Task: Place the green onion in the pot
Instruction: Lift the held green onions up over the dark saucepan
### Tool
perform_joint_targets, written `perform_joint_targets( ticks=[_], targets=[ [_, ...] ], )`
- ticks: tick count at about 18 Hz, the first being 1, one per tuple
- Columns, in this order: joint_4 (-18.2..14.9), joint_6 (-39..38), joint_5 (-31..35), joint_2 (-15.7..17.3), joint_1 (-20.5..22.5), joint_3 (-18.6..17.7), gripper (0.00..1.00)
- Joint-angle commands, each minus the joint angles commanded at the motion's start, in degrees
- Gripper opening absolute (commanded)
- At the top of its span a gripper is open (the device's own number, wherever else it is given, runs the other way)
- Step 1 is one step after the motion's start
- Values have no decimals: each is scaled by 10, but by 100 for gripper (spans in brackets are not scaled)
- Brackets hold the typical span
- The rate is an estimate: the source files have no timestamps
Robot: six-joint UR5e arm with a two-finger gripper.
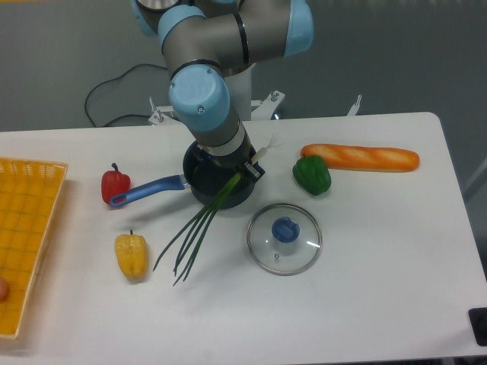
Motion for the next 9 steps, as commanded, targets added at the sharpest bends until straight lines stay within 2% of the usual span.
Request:
perform_joint_targets(
  ticks=[5, 9],
  targets=[
    [-7, 31, 4, 21, 7, -18, 10],
    [-37, 70, 42, 31, 10, -17, 10]
  ],
)
